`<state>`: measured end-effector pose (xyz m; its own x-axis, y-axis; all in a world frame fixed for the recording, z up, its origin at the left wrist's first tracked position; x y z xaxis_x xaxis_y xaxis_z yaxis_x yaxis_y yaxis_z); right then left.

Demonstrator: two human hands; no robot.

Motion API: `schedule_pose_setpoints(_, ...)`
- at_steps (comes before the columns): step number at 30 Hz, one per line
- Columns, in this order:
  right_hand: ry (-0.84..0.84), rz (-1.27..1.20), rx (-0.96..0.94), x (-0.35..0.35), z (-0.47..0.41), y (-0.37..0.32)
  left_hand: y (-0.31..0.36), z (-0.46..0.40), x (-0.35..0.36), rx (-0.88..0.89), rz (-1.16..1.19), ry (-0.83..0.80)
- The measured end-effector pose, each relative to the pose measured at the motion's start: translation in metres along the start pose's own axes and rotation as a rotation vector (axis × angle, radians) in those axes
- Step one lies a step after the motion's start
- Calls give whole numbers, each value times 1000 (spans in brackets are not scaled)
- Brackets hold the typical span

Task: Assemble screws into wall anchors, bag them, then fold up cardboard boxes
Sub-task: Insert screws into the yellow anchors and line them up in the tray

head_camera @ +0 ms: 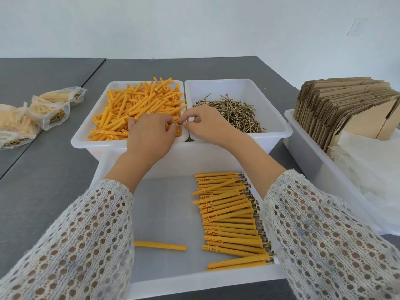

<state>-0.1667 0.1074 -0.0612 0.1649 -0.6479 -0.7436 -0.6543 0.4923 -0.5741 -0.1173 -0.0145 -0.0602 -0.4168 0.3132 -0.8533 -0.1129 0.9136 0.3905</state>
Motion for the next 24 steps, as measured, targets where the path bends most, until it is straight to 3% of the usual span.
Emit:
schedule_pose_setpoints(12,-11,-17,-16,-1,2,-5,1,1,-5,4,-35,70)
schedule_pose_setpoints(24,1,7,-46,-2,5,-10,4,0,-4,67,-27,40)
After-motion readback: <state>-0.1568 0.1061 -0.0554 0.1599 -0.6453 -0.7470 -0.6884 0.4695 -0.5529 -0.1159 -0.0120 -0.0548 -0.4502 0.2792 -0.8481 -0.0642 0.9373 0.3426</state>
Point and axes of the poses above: each hand's wrist, its own z-axis away from the middle knuckle, its own x-axis out of the palm, y = z × x, the point moved 9 cm from there along -z, towards the middle knuckle, and after that the axes turned 8 degrees about -x, right-handed, at the moved point
